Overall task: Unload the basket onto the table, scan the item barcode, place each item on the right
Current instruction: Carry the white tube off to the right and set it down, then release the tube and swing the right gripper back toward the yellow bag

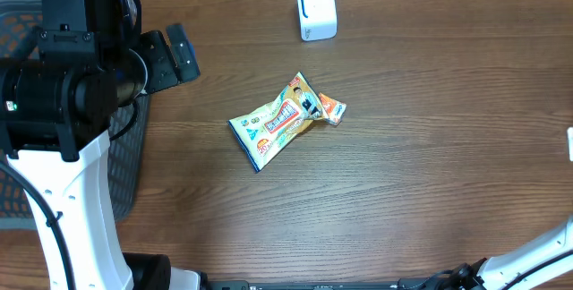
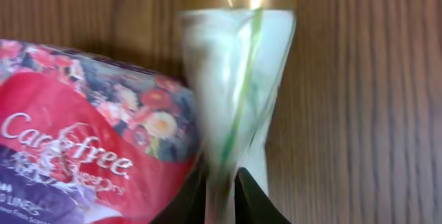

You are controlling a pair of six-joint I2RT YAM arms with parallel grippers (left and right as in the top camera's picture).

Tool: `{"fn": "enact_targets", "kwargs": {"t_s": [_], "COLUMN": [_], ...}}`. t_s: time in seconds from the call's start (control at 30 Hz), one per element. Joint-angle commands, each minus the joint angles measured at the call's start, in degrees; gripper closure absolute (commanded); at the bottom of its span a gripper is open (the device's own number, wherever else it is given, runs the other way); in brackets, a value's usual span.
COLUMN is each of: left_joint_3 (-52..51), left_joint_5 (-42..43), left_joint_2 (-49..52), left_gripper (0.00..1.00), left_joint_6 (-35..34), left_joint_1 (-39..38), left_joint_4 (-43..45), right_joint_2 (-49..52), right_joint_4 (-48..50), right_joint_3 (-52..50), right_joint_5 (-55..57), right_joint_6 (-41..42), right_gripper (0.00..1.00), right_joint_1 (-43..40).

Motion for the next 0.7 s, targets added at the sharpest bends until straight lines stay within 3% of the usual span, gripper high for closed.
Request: {"fn": "enact_targets", "kwargs": {"t_s": [0.0,0.1,0.17,0.3,0.67], "left_joint_3": [0.11,0.11,0.11,0.11,0.11], "left_joint_5": [-0.68,-0.70,-0.70,-0.68,-0.68], "left_joint_2": [0.07,0.07,0.07,0.07,0.07], "left_gripper": [0.00,0.00,0.00,0.00,0.00], "left_joint_6": [0.50,0.50,0.50,0.50,0.50], "left_joint_1": [0.09,0.09,0.09,0.09,0.09], "left_joint_4": [0.07,0.07,0.07,0.07,0.07], "right_joint_2": [0.17,0.17,0.17,0.17,1.27], "right_joint_4": [0.35,-1.29,-1.18,-0.94,-5.99], "right_joint_3": [0.07,0.07,0.07,0.07,0.04], "right_joint_5": [0.35,1.38,0.59,-2.05,-2.10], "right_joint_6": [-5.51,-4.96,-4.28,-5.55,-5.44], "right_gripper": [0.85,0.96,0.96,0.79,0.85], "right_joint_1": [-0.09,-0.63,-0.81,-0.81,-0.81]}}
